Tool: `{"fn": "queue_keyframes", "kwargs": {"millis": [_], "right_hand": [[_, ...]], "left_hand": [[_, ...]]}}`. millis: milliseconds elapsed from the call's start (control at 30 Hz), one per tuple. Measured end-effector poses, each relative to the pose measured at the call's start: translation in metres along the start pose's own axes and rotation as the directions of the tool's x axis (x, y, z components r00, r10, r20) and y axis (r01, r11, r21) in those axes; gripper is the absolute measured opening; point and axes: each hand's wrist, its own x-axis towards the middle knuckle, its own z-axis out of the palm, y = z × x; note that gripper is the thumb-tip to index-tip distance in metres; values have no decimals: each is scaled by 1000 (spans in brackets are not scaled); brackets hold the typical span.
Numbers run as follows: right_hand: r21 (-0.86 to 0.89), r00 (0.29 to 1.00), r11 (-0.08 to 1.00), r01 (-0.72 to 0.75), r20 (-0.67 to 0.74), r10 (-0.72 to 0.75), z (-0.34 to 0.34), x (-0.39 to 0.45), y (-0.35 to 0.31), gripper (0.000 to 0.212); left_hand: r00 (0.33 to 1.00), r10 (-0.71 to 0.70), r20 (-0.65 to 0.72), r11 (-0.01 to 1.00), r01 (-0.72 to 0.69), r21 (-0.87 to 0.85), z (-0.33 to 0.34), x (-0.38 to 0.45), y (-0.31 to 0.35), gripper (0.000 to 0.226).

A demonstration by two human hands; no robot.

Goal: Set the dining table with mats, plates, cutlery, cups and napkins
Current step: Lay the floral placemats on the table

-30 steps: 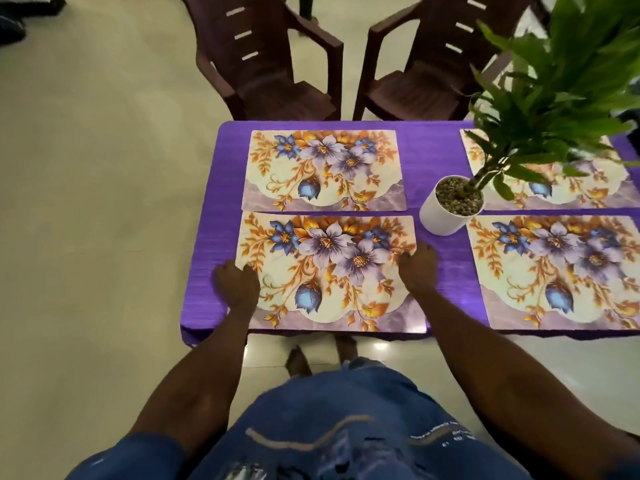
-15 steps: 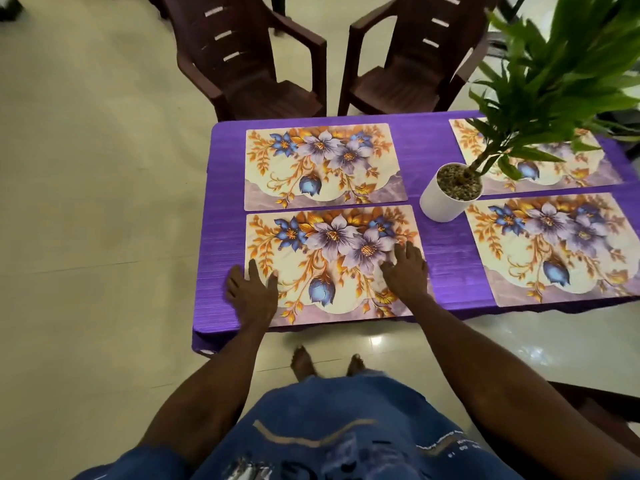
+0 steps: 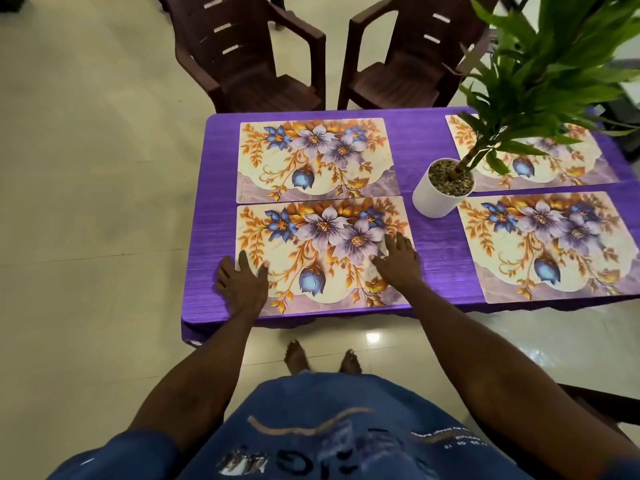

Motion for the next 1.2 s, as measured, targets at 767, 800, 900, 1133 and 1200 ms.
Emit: {"fn": "queue_keyframes", "kwargs": {"millis": [767,800,900,1133,1200], "right_hand": [[-2,999,1000,17,-32,-17,0,-8,3,70],[-2,999,1000,17,-31,-18,0,-8,3,71],[2,1000,1000,16,-25,-16,0,-7,3,71],[-12,1000,1000,1,-15,-1,-1,-9,0,71],[-19,1000,1000,-6,-11,6,-1,-9,0,71]], "left_hand": [[1000,16,25,1000,-16,1,2,-2,-4,65],[1000,16,23,1000,-16,-3,2,-3,-4,65],[1000,19,17,1000,-19,-2,2,-4,-4,65],[1000,30,5,1000,-30,-2,3,-3,-7,65],[999,30,11,1000,-30,3,3,-4,-6,65]]}}
